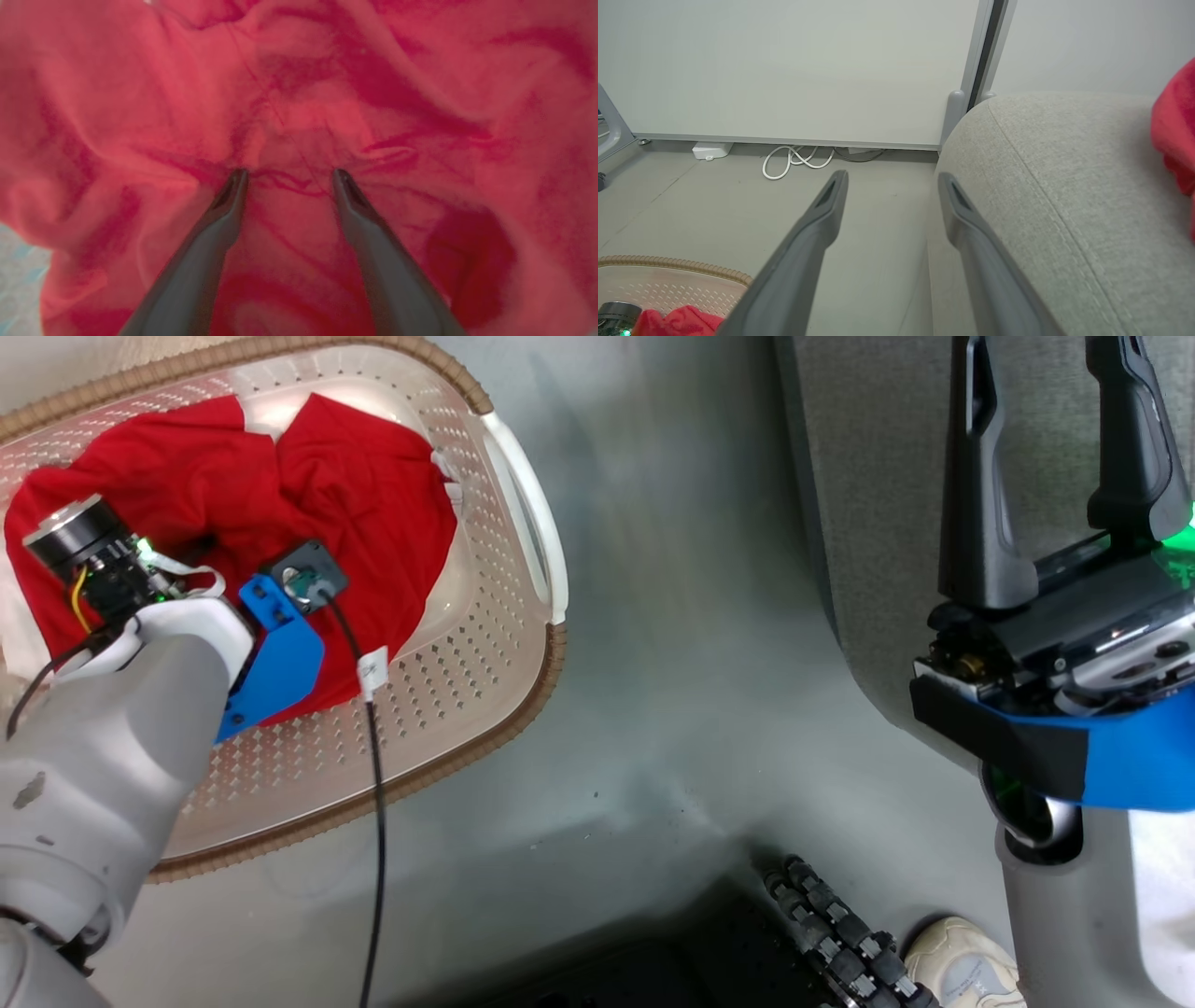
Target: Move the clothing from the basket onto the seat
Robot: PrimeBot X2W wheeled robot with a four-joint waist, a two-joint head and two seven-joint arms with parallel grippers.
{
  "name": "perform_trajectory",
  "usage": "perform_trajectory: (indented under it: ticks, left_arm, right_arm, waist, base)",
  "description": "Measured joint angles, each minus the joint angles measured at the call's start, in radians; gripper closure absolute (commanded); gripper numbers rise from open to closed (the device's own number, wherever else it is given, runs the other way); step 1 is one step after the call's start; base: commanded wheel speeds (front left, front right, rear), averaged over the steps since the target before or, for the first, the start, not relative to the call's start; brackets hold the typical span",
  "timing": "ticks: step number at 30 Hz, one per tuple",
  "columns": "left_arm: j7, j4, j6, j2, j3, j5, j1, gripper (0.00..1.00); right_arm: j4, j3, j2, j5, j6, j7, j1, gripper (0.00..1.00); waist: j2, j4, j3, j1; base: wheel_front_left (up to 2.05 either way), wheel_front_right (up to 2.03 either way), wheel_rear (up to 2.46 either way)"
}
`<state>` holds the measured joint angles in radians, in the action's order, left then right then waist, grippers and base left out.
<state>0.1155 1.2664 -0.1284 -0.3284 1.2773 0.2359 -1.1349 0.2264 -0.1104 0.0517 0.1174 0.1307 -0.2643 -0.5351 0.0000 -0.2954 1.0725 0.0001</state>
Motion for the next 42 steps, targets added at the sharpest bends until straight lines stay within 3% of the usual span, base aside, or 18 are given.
perform_trajectory:
  ticks: [4,5,6,13,25,29,33,36,42]
  left_arm:
    - [0.032,0.007,0.010,0.022,-0.001,0.001,-0.005,0.04]
    - [0.045,0.007,0.015,0.030,-0.002,0.004,-0.006,0.56]
    - [0.051,0.009,0.021,0.035,-0.002,0.005,-0.007,1.00]
    - [0.085,0.019,0.035,0.090,-0.002,0.011,-0.004,1.00]
    - [-0.030,-0.002,0.050,0.220,-0.031,0.071,0.025,1.00]
    - [-0.111,-0.017,0.047,0.228,-0.063,0.113,0.030,1.00]
    - [-0.231,-0.025,0.031,0.193,-0.093,0.154,0.076,1.00]
    - [-0.296,-0.027,0.029,0.197,-0.114,0.182,0.093,1.00]
    - [-0.361,-0.035,0.023,0.210,-0.163,0.240,0.134,1.00]
  right_arm:
    - [0.008,0.001,0.000,-0.001,0.000,0.000,0.006,0.00]
    - [0.008,0.000,0.000,-0.002,0.000,0.000,0.006,0.00]
    - [0.009,-0.001,0.000,-0.002,0.000,0.000,0.006,0.00]
    - [0.003,-0.002,0.000,-0.012,0.000,0.000,0.003,0.00]
    - [-0.034,0.025,0.000,-0.045,0.000,0.000,0.005,0.00]
    - [-0.054,0.038,-0.001,-0.061,0.000,0.000,0.010,0.00]
    - [-0.082,0.046,0.004,-0.069,0.000,0.000,0.031,0.00]
    - [-0.100,0.053,0.014,-0.071,0.000,0.000,0.048,0.00]
    - [-0.142,0.066,0.036,-0.069,0.000,0.000,0.093,0.00]
  waist:
    - [0.0000,0.001,0.008,-0.0003]
    - [0.0000,0.002,0.010,-0.0003]
    - [0.0000,0.002,0.011,-0.0003]
    - [0.0000,0.017,0.008,-0.0002]
    - [0.0000,0.073,-0.092,-0.0001]
    - [0.0000,0.097,-0.150,-0.0001]
    - [0.0000,0.124,-0.216,-0.0001]
    - [0.0000,0.144,-0.270,-0.0001]
    - [0.0000,0.183,-0.384,-0.0001]
  base:
    - [0.00,0.00,0.00]
    - [0.00,0.00,0.00]
    - [0.00,0.00,0.00]
    - [0.00,0.00,0.00]
    - [0.00,0.00,0.00]
    - [0.00,0.00,0.00]
    - [0.00,0.00,0.00]
    - [0.00,0.00,0.00]
    - [0.00,0.00,0.00]
